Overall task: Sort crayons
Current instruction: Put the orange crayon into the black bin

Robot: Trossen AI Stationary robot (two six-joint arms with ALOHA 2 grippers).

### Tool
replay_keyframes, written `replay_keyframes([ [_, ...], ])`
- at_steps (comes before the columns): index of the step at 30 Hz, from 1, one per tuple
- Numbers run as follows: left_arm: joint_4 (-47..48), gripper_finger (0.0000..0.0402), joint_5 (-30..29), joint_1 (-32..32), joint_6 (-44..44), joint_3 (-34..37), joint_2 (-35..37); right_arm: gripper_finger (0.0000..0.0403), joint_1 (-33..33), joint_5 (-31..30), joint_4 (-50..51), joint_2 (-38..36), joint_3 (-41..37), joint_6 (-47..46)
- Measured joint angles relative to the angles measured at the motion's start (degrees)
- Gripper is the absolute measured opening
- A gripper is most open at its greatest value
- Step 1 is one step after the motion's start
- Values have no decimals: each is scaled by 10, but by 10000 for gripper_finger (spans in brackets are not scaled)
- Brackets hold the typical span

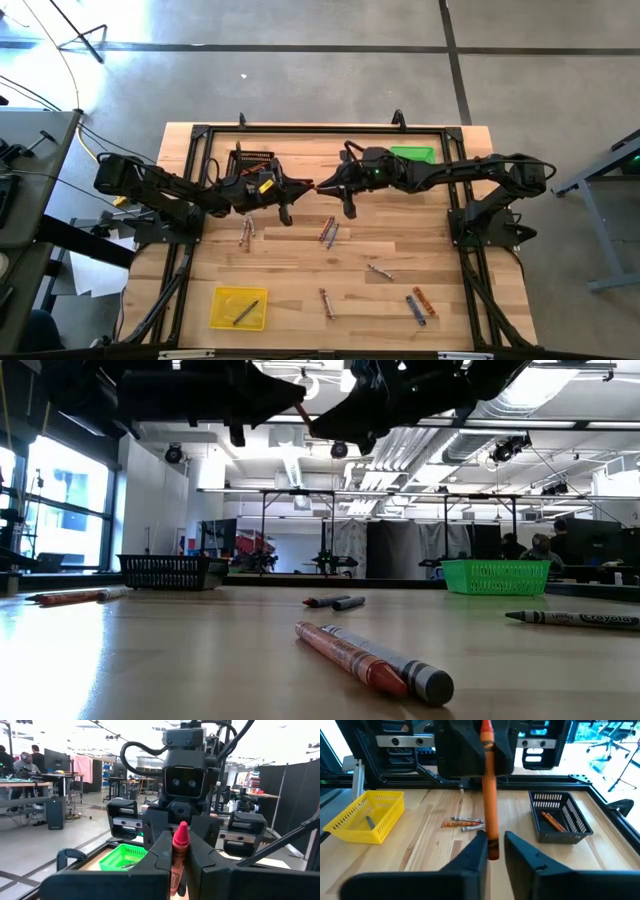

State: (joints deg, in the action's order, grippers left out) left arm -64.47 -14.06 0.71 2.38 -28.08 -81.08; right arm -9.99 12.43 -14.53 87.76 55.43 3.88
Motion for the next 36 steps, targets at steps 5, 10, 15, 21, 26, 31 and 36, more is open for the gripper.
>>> replay_keyframes([
  [5,2,2,0,0,0,0,0,114,-6,-4,29,-7,0,1],
  [10,45,1,-88,0,-27,0,8,141,-22,-48,92,-42,0,13],
  [15,263,1,-277,-29,39,0,59,144,-33,-136,214,-87,0,-11],
  [21,558,1,-344,-108,232,0,124,144,-32,-144,337,-97,0,-26],
  [26,673,2,-336,-162,332,0,136,145,-26,-143,379,-96,0,-39],
  [31,710,4,-310,-192,349,0,129,145,-23,-139,383,-96,0,-36],
  [36,707,26,-293,-200,349,0,128,145,-23,-136,402,-96,0,-23],
])
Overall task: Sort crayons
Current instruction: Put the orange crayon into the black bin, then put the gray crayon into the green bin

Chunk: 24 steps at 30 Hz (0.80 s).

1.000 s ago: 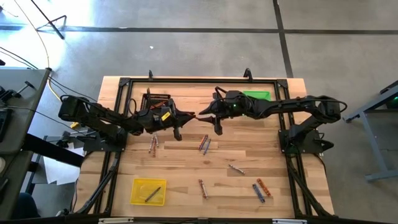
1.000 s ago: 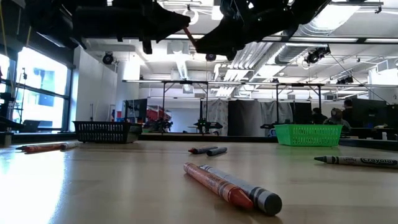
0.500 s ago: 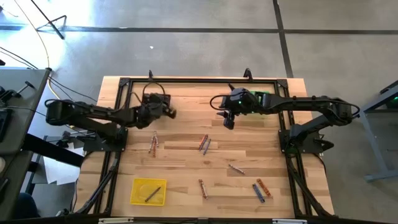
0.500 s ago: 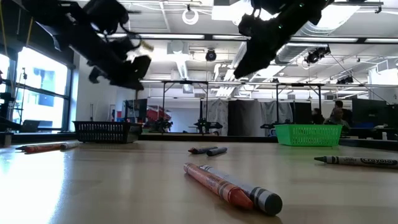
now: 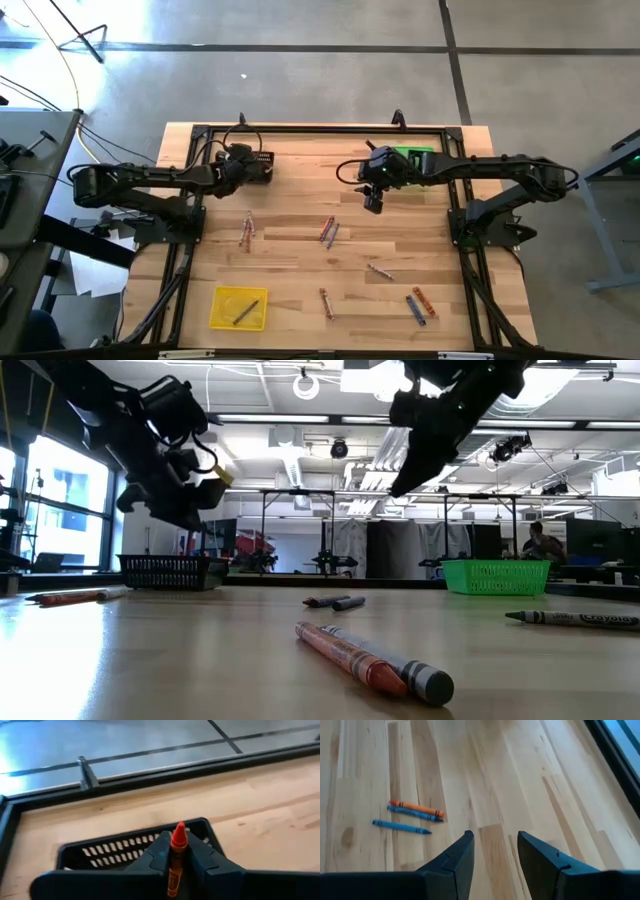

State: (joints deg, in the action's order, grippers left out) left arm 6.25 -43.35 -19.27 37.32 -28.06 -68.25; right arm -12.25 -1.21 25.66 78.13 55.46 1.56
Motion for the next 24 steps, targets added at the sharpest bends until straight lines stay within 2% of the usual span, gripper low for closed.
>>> replay_keyframes([
  [10,-1,127,46,0,-49,0,0,145,0,2,38,0,0,15],
  [16,-21,147,57,0,-82,-25,8,145,0,2,61,0,0,15],
  [19,-71,145,119,10,-127,-47,15,145,0,2,88,0,0,15],
  [24,-66,132,302,58,-100,-87,25,145,0,2,127,0,0,5],
])
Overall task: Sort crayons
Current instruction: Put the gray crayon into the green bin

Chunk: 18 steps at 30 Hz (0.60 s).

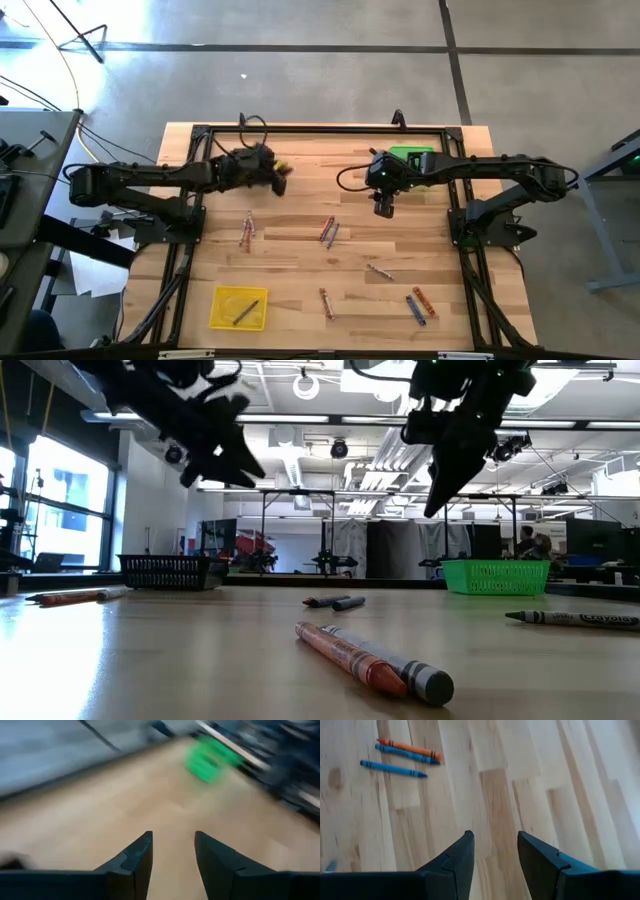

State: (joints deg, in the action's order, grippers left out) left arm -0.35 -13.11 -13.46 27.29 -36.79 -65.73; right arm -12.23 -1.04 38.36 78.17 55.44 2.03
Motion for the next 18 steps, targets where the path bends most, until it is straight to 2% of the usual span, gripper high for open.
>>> replay_keyframes([
  [3,64,124,40,49,60,-20,1,145,0,0,6,0,0,9],
  [7,223,116,35,114,166,-45,1,145,0,0,3,0,0,15],
  [12,408,107,32,197,347,-48,1,145,0,0,0,0,0,15],
  [18,540,104,35,298,526,-48,0,145,0,0,-24,0,0,15],
])
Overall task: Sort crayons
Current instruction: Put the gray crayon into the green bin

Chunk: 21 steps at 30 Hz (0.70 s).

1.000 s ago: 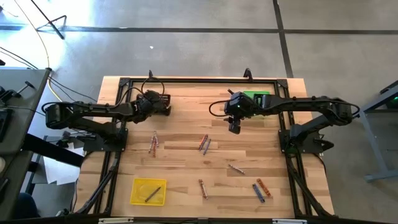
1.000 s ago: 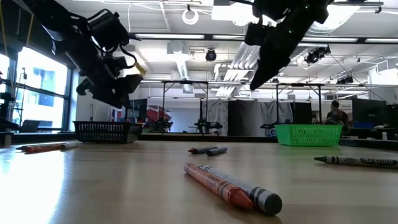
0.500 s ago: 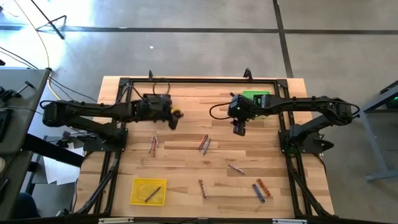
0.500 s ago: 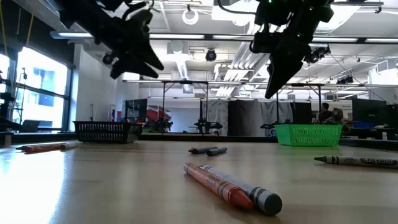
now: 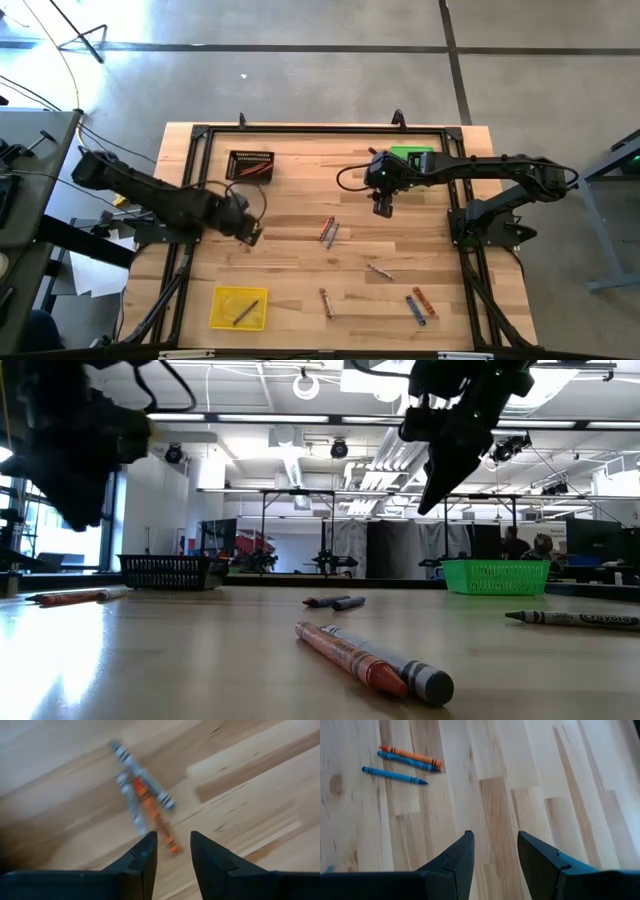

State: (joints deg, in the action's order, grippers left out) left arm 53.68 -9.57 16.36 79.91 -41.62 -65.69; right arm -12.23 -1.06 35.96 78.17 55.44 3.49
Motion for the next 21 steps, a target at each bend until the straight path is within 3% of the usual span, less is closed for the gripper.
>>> replay_keyframes([
  [7,9,104,-30,47,82,0,-23,145,0,0,-11,0,0,11],
  [21,2,104,-4,49,70,1,-132,145,0,0,-12,0,0,20],
])
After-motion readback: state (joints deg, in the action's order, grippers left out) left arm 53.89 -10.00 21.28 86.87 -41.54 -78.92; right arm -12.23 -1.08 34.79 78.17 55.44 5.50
